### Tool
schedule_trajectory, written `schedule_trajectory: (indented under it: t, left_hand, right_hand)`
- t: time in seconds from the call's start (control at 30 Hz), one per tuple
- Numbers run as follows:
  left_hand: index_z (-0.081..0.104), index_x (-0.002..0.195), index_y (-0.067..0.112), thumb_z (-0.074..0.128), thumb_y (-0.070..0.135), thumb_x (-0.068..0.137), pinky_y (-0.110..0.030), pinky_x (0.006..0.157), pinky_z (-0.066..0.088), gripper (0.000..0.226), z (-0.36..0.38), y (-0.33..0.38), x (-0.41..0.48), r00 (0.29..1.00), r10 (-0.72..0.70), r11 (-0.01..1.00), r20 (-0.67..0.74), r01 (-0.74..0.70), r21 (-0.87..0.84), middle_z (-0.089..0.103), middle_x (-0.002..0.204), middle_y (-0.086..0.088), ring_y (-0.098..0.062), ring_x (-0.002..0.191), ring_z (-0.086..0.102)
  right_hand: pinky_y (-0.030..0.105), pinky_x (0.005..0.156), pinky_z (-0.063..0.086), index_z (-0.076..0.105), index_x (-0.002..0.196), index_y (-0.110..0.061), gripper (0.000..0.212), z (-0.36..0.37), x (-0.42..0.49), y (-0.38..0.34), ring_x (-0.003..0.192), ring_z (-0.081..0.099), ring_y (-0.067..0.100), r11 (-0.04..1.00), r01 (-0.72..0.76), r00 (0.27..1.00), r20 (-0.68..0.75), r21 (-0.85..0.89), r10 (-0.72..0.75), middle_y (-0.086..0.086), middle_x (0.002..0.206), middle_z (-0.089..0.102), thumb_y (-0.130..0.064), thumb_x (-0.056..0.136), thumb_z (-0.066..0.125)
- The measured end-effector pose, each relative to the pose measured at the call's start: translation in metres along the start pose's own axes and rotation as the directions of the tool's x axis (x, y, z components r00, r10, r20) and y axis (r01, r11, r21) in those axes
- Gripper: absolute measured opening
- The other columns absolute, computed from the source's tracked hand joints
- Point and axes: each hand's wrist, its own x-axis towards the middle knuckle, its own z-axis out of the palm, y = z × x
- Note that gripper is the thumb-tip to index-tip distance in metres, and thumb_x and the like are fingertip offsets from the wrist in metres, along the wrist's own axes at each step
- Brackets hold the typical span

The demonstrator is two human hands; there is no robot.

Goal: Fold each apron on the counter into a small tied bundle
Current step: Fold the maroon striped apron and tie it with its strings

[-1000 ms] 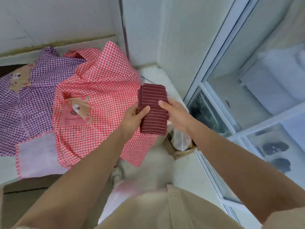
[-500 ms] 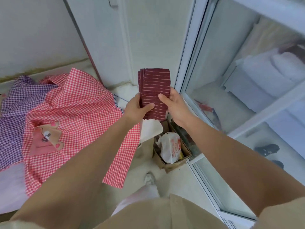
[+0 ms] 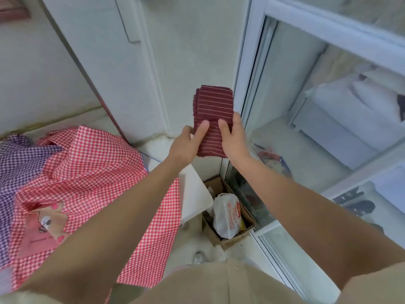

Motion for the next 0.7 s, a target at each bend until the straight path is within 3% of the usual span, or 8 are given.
schedule_trajectory:
  t: [0.07,0.13,0.27,0.33,0.47,0.57,0.63,0.7]
  left_hand:
    - [0.056,0.125,0.016,0.046,0.077,0.08,-0.031,0.085,0.053,0.077,-0.002,0.007,0.008,0.992,-0.106,0.926,0.062,0.122,-0.358,0.071,0.111,0.002,-0.013,0.096,0.069]
    - [0.063,0.118,0.014,0.053,0.056,0.092,-0.034,0.08,0.056,0.05,0.002,0.013,0.018,0.993,-0.12,0.787,-0.022,0.082,-0.612,0.074,0.106,-0.002,-0.018,0.094,0.072]
    - [0.064,0.117,0.009,0.05,0.048,0.098,-0.04,0.076,0.059,0.045,0.018,0.026,0.028,0.958,-0.279,0.685,-0.063,0.153,-0.712,0.073,0.107,-0.009,-0.025,0.093,0.071]
    - [0.062,0.123,0.011,0.05,0.05,0.097,-0.044,0.085,0.058,0.048,0.028,0.027,0.034,0.97,-0.237,0.663,-0.058,0.118,-0.739,0.072,0.112,-0.009,-0.025,0.098,0.071]
    - [0.054,0.133,0.016,0.057,0.04,0.096,-0.037,0.09,0.056,0.044,0.045,0.031,0.028,1.0,-0.008,0.777,0.0,0.006,-0.629,0.069,0.12,-0.003,-0.019,0.107,0.068]
    - [0.054,0.129,0.012,0.058,0.029,0.097,-0.034,0.087,0.057,0.037,0.055,0.046,0.029,0.969,0.107,0.903,-0.225,-0.189,-0.385,0.069,0.115,-0.003,-0.016,0.101,0.068]
    - [0.057,0.123,0.014,0.056,0.029,0.098,-0.031,0.087,0.055,0.029,0.057,0.061,0.03,0.891,0.225,0.947,-0.394,-0.294,-0.125,0.069,0.108,0.003,-0.009,0.097,0.067]
    - [0.057,0.122,0.016,0.054,0.03,0.099,-0.025,0.084,0.053,0.027,0.052,0.077,0.03,0.836,0.304,0.941,-0.457,-0.339,0.006,0.068,0.103,0.01,-0.001,0.092,0.065]
  right_hand:
    - [0.025,0.08,0.056,0.045,0.13,-0.015,0.029,-0.009,0.001,0.003,0.093,0.065,0.006,0.995,0.095,0.985,0.145,-0.035,-0.089,-0.005,0.109,0.062,-0.027,0.104,0.045]
    - [0.025,0.079,0.056,0.045,0.132,-0.014,0.032,-0.016,0.002,0.008,0.093,0.065,0.006,0.978,0.193,0.947,0.275,-0.075,-0.165,-0.007,0.108,0.063,-0.027,0.103,0.047]
    - [0.032,0.08,0.056,0.044,0.135,-0.015,0.037,-0.028,0.009,0.008,0.093,0.065,0.011,0.908,0.362,0.896,0.348,-0.209,-0.277,-0.004,0.111,0.064,-0.033,0.103,0.046]
    - [0.026,0.079,0.055,0.043,0.136,-0.014,0.037,-0.04,0.018,0.007,0.093,0.064,0.006,0.927,0.329,0.894,0.375,-0.18,-0.244,-0.006,0.111,0.063,-0.031,0.103,0.046]
    - [0.017,0.079,0.052,0.043,0.133,-0.017,0.03,-0.058,0.04,0.006,0.095,0.061,-0.003,0.978,0.206,0.94,0.285,-0.04,-0.186,-0.018,0.109,0.059,-0.024,0.104,0.043]
    - [0.019,0.078,0.054,0.044,0.13,-0.019,0.026,-0.067,0.055,-0.003,0.096,0.062,0.001,0.99,0.141,0.939,0.312,0.032,-0.144,-0.011,0.111,0.061,-0.02,0.105,0.042]
    - [0.025,0.079,0.056,0.045,0.128,-0.019,0.024,-0.07,0.064,-0.016,0.1,0.064,0.009,0.989,-0.034,0.918,0.395,0.144,-0.026,-0.002,0.114,0.062,-0.022,0.104,0.042]
    - [0.038,0.089,0.056,0.047,0.126,-0.019,0.029,-0.072,0.074,-0.031,0.106,0.065,0.017,0.955,-0.19,0.883,0.465,0.227,0.065,0.004,0.119,0.064,-0.031,0.099,0.047]
